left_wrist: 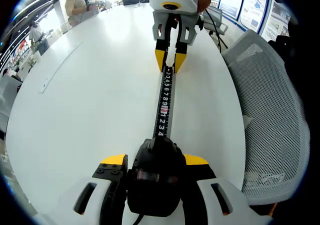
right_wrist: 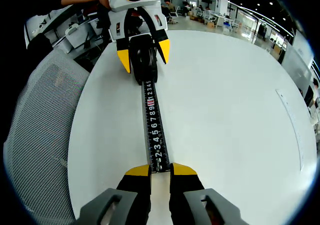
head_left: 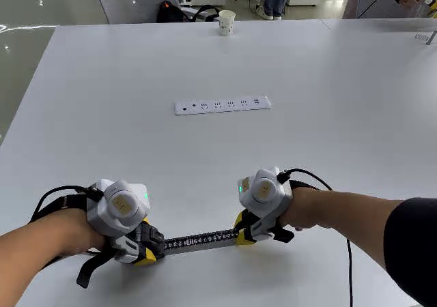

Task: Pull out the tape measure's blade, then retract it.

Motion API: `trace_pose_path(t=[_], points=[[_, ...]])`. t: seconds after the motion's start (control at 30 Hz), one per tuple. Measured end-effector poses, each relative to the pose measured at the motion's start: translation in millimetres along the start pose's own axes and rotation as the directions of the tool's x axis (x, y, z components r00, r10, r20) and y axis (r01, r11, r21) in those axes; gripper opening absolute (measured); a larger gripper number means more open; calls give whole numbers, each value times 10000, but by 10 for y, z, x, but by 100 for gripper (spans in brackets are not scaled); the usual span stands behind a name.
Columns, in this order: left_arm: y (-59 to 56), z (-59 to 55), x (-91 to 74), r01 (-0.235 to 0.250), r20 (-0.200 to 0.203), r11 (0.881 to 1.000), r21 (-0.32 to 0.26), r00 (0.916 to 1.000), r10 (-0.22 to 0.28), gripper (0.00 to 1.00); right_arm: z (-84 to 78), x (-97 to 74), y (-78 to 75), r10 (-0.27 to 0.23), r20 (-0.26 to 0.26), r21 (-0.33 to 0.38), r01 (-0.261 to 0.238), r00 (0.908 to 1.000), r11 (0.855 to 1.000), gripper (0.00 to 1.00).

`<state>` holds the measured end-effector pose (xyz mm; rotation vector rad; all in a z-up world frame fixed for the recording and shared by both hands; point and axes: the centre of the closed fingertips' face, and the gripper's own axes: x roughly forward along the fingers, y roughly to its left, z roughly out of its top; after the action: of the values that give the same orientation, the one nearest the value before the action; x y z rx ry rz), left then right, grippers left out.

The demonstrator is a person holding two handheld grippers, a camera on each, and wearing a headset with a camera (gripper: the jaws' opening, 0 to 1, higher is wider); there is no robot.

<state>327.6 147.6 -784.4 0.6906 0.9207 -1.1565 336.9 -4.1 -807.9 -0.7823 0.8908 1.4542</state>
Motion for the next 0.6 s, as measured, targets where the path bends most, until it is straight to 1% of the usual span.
trace_pose_path(t=[0.6], points=[[-1,2,-4,-13,18,10000,-5,10000,13,37,-98,-55,-14,-52,-101,74,53,9999,10000,9]])
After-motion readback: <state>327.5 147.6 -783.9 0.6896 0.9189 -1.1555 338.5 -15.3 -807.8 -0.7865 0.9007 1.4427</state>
